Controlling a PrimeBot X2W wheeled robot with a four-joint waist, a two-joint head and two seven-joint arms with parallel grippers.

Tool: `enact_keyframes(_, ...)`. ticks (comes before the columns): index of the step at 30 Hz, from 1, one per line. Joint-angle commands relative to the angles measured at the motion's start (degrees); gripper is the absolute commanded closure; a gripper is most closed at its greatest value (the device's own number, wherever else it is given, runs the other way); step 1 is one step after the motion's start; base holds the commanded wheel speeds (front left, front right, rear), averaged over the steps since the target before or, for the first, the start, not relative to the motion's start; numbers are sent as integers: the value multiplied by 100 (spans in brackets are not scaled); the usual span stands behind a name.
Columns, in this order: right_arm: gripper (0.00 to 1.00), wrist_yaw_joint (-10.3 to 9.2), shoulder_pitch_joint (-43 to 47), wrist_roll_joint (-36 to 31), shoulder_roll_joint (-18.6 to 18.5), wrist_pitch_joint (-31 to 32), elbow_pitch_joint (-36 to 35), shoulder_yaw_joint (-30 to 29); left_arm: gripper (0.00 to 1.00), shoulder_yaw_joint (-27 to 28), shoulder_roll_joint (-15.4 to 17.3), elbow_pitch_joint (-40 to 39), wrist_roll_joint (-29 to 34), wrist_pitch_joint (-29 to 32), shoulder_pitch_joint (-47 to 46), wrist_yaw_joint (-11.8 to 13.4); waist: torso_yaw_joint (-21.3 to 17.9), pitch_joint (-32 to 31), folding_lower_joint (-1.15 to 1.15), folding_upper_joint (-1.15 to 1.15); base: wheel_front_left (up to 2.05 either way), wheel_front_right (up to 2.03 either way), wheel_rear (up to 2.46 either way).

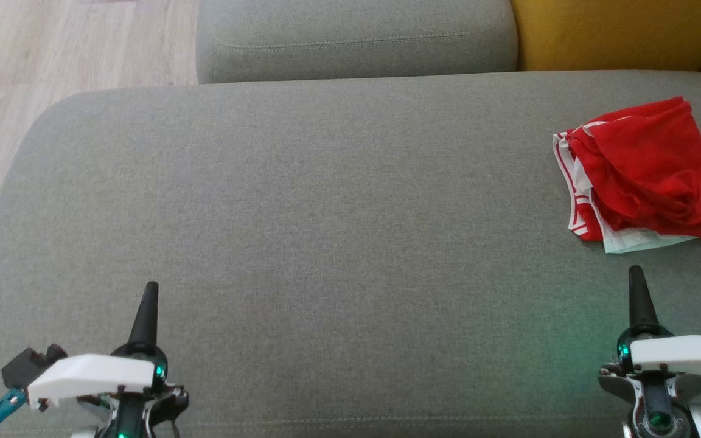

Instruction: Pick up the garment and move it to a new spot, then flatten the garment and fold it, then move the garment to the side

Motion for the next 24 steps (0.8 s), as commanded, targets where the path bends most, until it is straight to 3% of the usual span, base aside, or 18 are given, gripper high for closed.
enact_keyframes(1, 100, 29, -325, 240, -24, 60, -220, 41, 100, 199, 93, -156, -186, 66, -354, -72, -6, 0, 0, 0, 0, 0, 0)
enact_keyframes(24, 100, 35, -396, 1740, -20, 422, -238, -88, 100, 539, 91, -8, -1404, 444, -518, -238, -70, 4, 0, 0, 0, 0, 0)
